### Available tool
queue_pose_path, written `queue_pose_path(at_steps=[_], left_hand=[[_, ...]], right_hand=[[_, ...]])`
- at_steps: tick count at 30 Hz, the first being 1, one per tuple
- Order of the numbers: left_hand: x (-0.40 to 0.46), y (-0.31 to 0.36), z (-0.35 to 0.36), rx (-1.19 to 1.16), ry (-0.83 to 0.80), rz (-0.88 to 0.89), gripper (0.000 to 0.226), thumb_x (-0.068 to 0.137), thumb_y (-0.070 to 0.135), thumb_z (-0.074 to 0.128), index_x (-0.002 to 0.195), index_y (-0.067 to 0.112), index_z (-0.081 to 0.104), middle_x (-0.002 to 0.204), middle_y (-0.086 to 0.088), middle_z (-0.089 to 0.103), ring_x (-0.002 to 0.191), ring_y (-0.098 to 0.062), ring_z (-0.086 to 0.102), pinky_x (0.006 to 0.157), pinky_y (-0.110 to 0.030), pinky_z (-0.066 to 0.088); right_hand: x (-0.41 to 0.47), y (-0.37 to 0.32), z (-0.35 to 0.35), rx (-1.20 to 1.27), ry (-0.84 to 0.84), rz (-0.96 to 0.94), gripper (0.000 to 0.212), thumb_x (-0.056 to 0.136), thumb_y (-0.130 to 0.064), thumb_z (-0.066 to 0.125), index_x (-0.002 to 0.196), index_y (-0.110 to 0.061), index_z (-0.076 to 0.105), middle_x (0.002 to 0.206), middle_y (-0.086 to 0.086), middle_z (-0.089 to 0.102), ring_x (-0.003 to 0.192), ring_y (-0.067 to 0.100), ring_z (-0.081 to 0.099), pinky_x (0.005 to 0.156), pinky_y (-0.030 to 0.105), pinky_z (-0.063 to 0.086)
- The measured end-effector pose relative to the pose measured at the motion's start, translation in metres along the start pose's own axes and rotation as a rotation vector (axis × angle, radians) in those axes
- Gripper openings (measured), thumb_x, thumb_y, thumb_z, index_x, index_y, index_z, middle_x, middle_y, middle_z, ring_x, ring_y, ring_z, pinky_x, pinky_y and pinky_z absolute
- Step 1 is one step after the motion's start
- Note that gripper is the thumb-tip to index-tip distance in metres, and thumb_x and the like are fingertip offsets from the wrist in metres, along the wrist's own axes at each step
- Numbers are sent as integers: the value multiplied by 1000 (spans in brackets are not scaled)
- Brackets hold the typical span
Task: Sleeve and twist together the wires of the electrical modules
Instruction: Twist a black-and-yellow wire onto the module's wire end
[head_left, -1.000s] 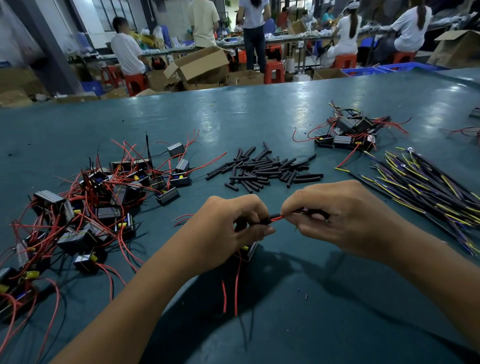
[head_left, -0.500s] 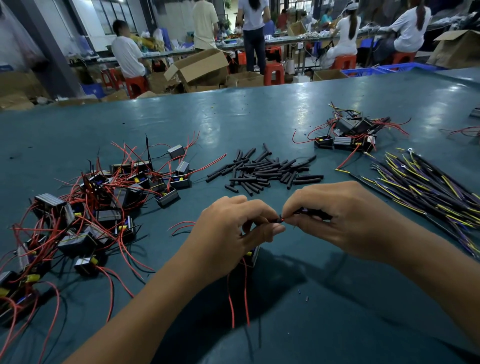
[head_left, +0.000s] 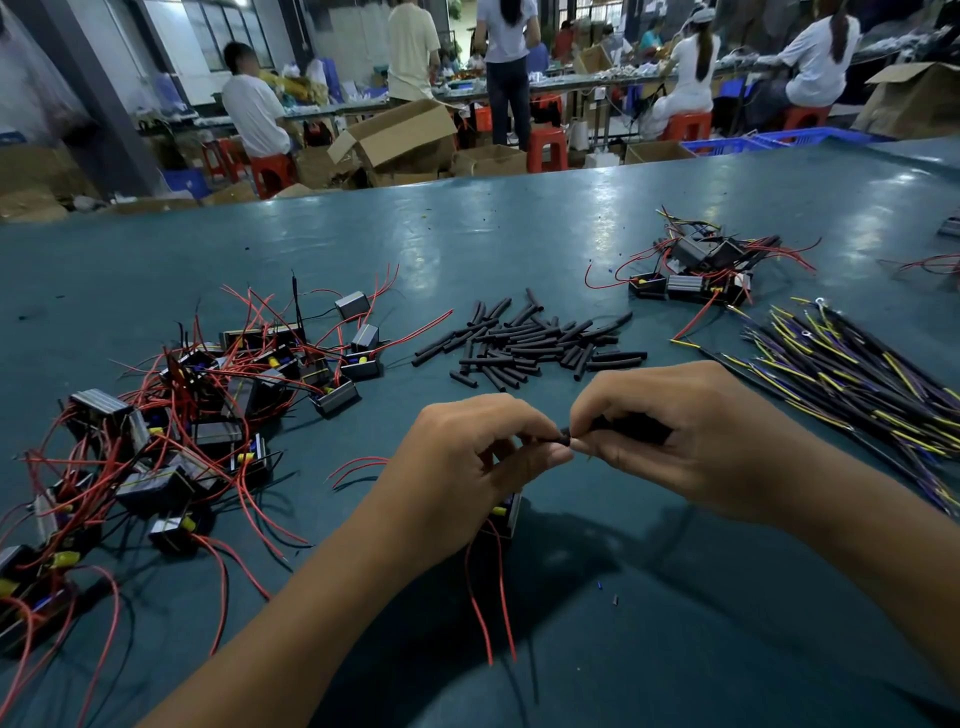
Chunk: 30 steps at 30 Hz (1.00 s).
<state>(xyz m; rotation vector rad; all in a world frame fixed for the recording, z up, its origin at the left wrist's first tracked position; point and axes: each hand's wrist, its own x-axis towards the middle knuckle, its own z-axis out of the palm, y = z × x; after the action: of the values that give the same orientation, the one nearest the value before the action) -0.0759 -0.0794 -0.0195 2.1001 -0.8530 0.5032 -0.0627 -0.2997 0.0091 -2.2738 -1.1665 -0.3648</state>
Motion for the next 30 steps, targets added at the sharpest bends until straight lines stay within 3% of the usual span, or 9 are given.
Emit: queue_pose_path(at_steps=[5,7,11,16,21,26,30], left_hand=[[-2,2,-1,-38,-7,-100,20,83,14,80,93,15,63,76,13,60,64,-14,60,63,-31,50],[-3,1,-2,-29,10,-96,19,83,6,79,91,16,64,76,15,60,64,-13,61,63,-29,50],[-1,0,-1,18,48,-30,6,87,11,75,92,10,73,83,4,66,71,-12,62,63,-30,51],[-1,-1,1,104,46,36,14,91,14,68,103,9,74,83,6,70,73,2,59,66,-19,49],[-2,2,0,98,64,24,6,91,14,71,96,12,70,83,11,64,74,-2,58,66,-14,44],[-1,3,-1,138,69,30,9,87,10,74,95,9,71,88,3,62,76,-8,57,69,-19,46],[-1,5,-2,172,112,36,9,87,9,75,95,9,73,87,5,67,80,-11,60,76,-13,39]], right_hand=[[-4,5,-2,117,-7,112,14,92,-22,55,106,-25,57,76,-4,63,62,16,52,57,21,40],[-5,7,-3,134,7,125,12,92,-24,57,104,-25,56,80,-7,64,62,13,53,57,17,40],[-4,10,-6,69,20,86,6,92,-24,60,97,-20,60,81,-12,58,66,6,52,60,10,36],[-3,9,-3,43,24,48,11,91,-24,63,101,-20,63,81,-15,64,71,1,57,64,7,38],[-3,8,-2,82,93,89,13,90,-30,69,96,-22,61,81,-15,65,66,4,57,59,9,39],[-3,11,-3,93,63,97,16,87,-7,72,92,-18,62,78,-18,60,64,0,54,61,5,36],[-2,9,-3,41,71,58,7,88,-17,69,94,-18,65,74,-19,59,66,-3,54,62,5,36]])
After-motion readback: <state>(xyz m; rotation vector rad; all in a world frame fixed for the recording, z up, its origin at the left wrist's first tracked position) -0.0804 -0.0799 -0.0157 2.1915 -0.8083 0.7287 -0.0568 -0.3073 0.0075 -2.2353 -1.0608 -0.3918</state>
